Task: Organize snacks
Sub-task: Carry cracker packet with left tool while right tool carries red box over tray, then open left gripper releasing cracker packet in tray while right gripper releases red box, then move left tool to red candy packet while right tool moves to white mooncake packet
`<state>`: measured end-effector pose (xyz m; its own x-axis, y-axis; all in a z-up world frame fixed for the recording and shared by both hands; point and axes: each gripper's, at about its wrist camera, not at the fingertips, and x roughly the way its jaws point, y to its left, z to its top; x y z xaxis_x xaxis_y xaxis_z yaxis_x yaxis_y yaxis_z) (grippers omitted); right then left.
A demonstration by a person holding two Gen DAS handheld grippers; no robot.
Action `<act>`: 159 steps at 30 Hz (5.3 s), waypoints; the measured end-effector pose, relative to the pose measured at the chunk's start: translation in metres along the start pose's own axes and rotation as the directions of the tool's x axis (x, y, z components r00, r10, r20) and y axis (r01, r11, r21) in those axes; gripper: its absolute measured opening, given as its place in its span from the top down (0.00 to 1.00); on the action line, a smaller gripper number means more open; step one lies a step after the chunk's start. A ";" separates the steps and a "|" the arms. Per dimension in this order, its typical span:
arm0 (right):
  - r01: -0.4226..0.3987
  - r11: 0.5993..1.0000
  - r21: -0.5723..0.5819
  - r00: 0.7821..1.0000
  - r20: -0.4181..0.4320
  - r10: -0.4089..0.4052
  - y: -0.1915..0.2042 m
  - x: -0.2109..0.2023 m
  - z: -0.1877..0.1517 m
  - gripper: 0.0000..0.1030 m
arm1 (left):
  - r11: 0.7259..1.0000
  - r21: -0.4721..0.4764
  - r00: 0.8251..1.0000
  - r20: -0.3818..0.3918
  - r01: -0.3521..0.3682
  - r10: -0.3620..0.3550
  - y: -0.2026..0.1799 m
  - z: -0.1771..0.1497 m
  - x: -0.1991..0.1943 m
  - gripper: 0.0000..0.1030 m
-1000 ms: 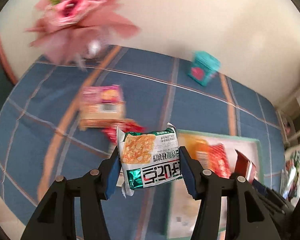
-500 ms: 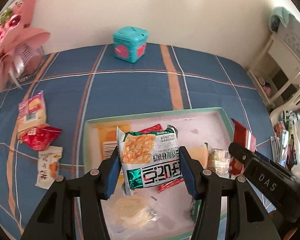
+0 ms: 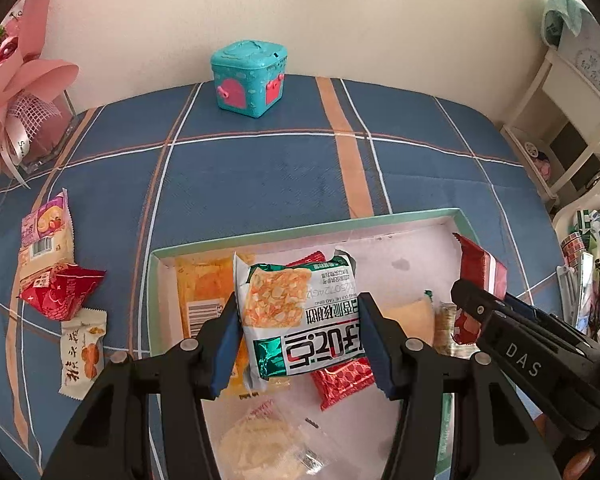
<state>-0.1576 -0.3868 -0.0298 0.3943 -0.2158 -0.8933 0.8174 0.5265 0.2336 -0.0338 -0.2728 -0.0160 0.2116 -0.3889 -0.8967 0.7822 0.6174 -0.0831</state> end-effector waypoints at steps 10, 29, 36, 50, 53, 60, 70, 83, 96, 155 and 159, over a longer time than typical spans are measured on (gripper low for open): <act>0.013 1.000 0.003 1.000 -0.024 -0.013 0.004 0.017 -0.003 0.59 | 1.000 0.002 1.000 -0.013 -0.005 0.005 0.003 0.000 0.019 0.44; 0.080 0.996 -0.038 0.996 -0.048 -0.082 0.027 -0.005 -0.006 0.28 | 0.998 -0.002 0.998 -0.035 -0.058 0.057 0.013 0.001 -0.005 0.33; 0.109 0.992 -0.069 0.992 -0.049 -0.112 0.040 -0.026 -0.020 0.27 | 0.994 -0.024 0.994 0.003 -0.110 0.110 0.030 -0.004 -0.032 0.25; 0.104 0.993 -0.047 0.993 -0.056 -0.107 0.049 -0.055 -0.045 0.27 | 0.981 -0.003 0.979 0.067 -0.193 0.193 0.058 -0.030 -0.073 0.20; 0.106 0.993 -0.052 0.993 -0.052 -0.108 0.055 -0.056 -0.045 0.27 | 0.979 -0.005 0.977 0.067 -0.203 0.203 0.064 -0.032 -0.074 0.20; 0.099 0.992 -0.076 0.993 -0.053 -0.103 0.069 -0.045 -0.046 0.07 | 0.974 -0.063 0.974 0.056 -0.217 0.221 0.090 -0.033 -0.066 0.08; 0.079 0.993 -0.091 0.997 0.005 -0.079 0.082 -0.039 -0.046 0.00 | 0.953 -0.140 0.956 0.082 -0.270 0.283 0.129 -0.038 -0.066 0.05; 0.038 0.993 -0.109 0.999 0.023 -0.035 0.106 -0.034 -0.052 0.00 | 0.942 -0.179 0.937 0.156 -0.283 0.311 0.156 -0.042 -0.083 0.04; -0.047 0.975 -0.217 0.999 0.006 0.049 0.178 -0.026 -0.071 0.00 | 0.882 -0.327 0.909 0.127 -0.340 0.397 0.234 -0.058 -0.104 0.04; -0.088 0.854 -0.513 0.992 -0.123 0.029 0.302 0.056 -0.136 0.46 | 0.856 -0.399 0.944 -0.164 -0.329 0.286 0.302 -0.081 -0.026 0.04; -0.109 0.864 -0.492 0.989 -0.142 0.044 0.291 0.054 -0.131 0.46 | 0.859 -0.399 0.946 -0.155 -0.322 0.283 0.297 -0.080 -0.028 0.04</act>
<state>0.0464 -0.1379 -0.0601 0.3662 -0.0738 -0.9276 0.4568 0.8827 0.1101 0.1456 -0.0240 -0.0498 0.3308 -0.0872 -0.9397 0.3701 0.9280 0.0442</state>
